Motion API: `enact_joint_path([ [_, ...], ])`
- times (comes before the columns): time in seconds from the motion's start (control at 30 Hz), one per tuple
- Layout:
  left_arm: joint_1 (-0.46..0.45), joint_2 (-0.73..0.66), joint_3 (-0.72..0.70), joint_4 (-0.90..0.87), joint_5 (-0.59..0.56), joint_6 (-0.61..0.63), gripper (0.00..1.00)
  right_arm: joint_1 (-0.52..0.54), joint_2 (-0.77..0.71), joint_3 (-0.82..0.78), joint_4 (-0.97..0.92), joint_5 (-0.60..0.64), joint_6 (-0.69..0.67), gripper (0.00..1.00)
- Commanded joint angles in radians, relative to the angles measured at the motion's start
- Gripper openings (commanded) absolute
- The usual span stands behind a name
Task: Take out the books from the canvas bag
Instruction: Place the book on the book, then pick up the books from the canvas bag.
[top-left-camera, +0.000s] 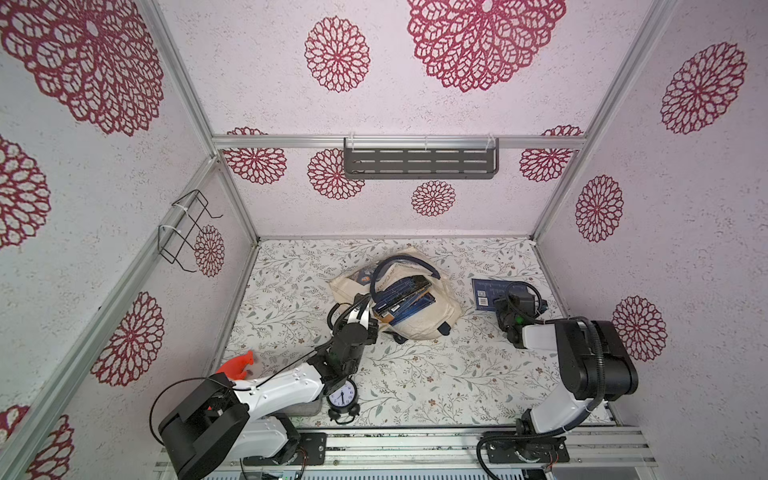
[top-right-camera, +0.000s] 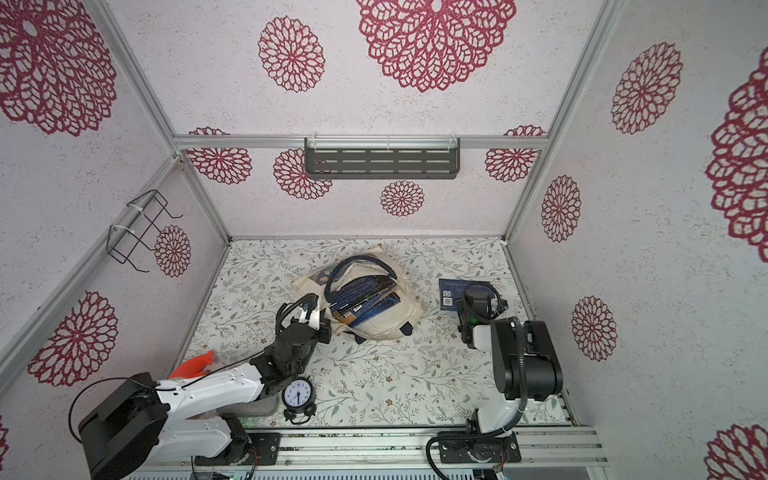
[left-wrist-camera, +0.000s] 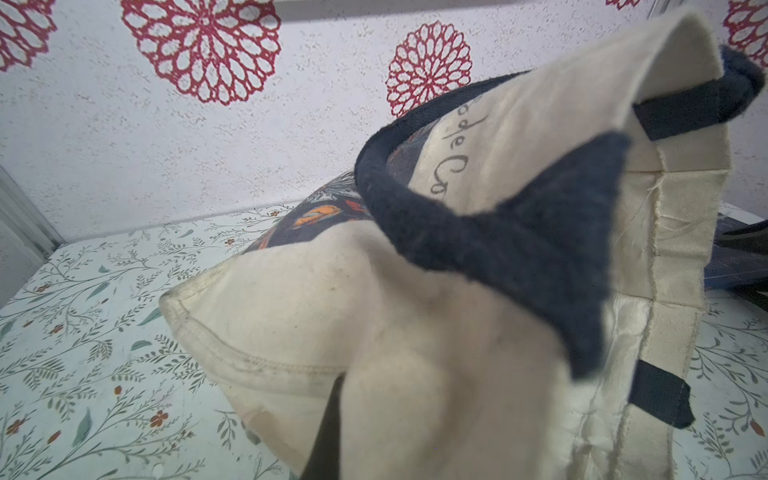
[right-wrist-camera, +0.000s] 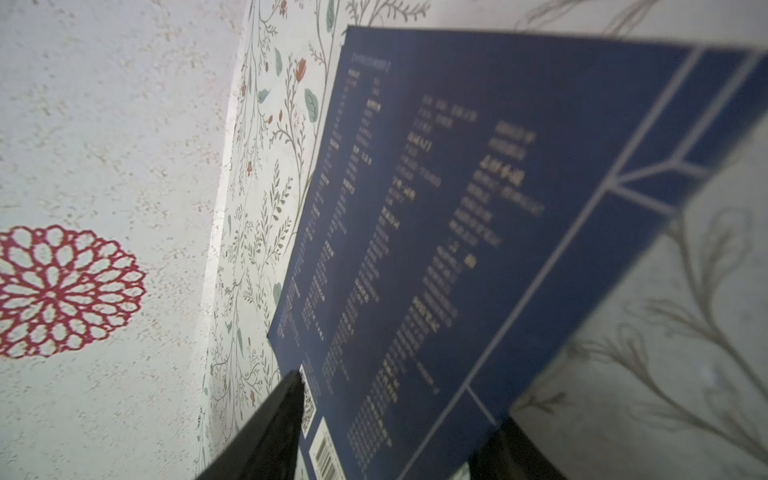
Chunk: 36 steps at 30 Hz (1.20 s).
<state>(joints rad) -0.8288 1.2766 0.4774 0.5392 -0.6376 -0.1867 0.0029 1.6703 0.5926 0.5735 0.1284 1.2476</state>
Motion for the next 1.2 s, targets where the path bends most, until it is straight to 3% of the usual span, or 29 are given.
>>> enact_joint_path([
  [0.0, 0.001, -0.006, 0.035, 0.057, 0.002, 0.006, 0.00, -0.006, -0.021, 0.029, 0.015, 0.016, -0.043, 0.63],
  [0.17, 0.000, -0.003, 0.036, 0.057, 0.006, 0.006, 0.00, -0.005, -0.050, 0.018, -0.020, 0.001, -0.042, 0.68],
  [0.4, 0.000, -0.005, 0.035, 0.056, 0.007, 0.007, 0.00, -0.004, -0.097, 0.009, -0.108, -0.002, -0.051, 0.84],
  [0.7, -0.001, -0.022, 0.020, 0.077, 0.032, 0.009, 0.00, 0.055, -0.321, -0.023, -0.198, -0.004, -0.178, 0.93],
  [0.83, -0.001, -0.031, 0.009, 0.095, 0.050, 0.012, 0.00, 0.151, -0.443, -0.042, -0.203, -0.077, -0.248, 0.91],
  [0.97, -0.004, -0.038, 0.001, 0.106, 0.053, 0.016, 0.00, 0.321, -0.580, -0.069, -0.181, -0.071, -0.344, 0.89],
  [1.17, -0.005, -0.043, -0.006, 0.118, 0.064, 0.022, 0.00, 0.517, -0.650, -0.107, -0.124, -0.094, -0.338, 0.85],
])
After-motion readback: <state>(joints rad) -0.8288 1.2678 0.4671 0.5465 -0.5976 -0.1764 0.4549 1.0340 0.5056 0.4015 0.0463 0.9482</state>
